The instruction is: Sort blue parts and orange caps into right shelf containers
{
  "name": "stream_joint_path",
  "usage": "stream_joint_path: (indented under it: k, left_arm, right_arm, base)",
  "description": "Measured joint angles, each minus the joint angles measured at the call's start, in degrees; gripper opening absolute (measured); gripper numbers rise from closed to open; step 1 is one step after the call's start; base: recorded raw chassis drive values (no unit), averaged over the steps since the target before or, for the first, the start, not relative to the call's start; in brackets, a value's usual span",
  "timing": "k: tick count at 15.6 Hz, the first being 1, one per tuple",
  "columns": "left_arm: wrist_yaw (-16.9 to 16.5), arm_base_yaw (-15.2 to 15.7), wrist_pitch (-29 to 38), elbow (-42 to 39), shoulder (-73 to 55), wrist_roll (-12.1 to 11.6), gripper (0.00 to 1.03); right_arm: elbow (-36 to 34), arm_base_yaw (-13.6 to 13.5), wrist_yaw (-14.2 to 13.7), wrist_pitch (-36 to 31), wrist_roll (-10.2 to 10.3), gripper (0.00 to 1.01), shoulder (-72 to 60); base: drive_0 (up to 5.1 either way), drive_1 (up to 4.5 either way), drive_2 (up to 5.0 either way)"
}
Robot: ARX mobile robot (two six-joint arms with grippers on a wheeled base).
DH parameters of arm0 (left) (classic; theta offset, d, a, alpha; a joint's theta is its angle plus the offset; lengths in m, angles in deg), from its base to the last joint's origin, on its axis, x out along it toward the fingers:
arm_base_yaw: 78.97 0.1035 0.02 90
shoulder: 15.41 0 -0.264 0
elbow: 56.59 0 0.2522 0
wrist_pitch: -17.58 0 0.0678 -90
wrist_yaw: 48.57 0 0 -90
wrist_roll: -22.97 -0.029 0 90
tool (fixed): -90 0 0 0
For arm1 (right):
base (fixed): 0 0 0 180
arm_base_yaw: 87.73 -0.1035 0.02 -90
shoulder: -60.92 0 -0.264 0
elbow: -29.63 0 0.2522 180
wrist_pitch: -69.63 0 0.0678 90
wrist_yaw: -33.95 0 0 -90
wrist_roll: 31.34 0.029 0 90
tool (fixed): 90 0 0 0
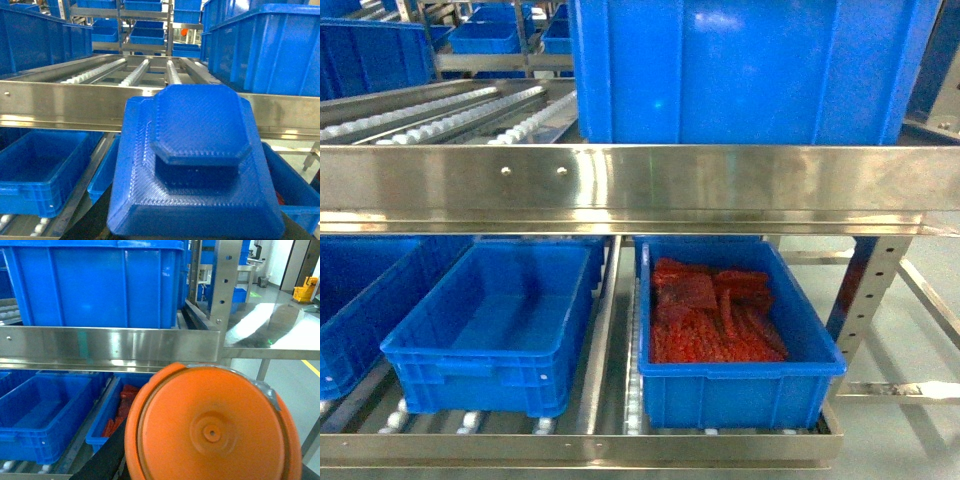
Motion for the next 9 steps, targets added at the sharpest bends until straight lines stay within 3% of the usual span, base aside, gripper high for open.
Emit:
stream_joint_path:
  k: [9]
  left_arm:
    - [-0.07,0.00,0.11,0.00,0.00,0.00,0.42]
  right_arm:
    - [0.00,0.00,0.02,0.02,0.00,0.46,0.00]
  base:
    - [-5.1,2.40,2.4]
